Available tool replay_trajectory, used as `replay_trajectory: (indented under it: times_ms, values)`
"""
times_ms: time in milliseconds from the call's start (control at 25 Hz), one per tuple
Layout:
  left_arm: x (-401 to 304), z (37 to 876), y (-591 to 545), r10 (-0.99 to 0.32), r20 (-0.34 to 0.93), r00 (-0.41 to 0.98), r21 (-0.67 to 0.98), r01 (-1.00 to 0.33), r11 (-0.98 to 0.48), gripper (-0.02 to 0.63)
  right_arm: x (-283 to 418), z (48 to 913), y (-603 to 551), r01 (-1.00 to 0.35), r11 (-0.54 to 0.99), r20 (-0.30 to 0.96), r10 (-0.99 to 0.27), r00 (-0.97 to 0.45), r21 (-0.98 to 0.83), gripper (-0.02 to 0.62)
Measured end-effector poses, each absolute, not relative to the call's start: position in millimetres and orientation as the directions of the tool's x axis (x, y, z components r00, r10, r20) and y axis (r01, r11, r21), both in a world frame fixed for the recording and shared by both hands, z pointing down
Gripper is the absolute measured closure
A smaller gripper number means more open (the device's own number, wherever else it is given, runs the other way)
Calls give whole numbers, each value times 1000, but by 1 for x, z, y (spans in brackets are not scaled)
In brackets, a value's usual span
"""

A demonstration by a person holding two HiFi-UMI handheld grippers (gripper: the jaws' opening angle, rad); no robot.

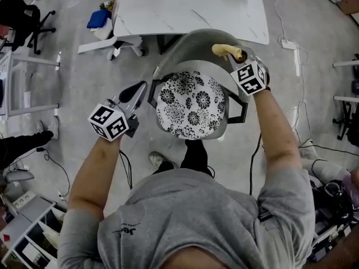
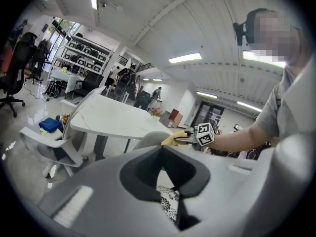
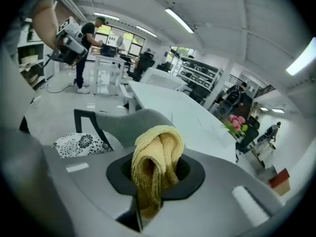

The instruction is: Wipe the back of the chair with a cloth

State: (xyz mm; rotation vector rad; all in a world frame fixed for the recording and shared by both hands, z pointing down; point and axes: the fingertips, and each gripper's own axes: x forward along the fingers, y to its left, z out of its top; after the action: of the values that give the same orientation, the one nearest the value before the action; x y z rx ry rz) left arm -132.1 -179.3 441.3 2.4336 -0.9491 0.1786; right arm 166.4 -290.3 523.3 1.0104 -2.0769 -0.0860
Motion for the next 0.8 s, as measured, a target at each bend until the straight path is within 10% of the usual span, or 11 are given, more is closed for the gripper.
replay_trajectory:
  times_ms: [280, 800]
  values:
    - [-141, 445, -179, -619, 301, 725, 422, -683, -596, 548, 33, 565, -303, -419, 835, 682, -539, -494, 356, 542]
    - [-140, 460, -198, -651, 296, 699, 428, -706, -564, 548, 14, 595, -346, -195, 709, 646, -701, -303, 678, 541]
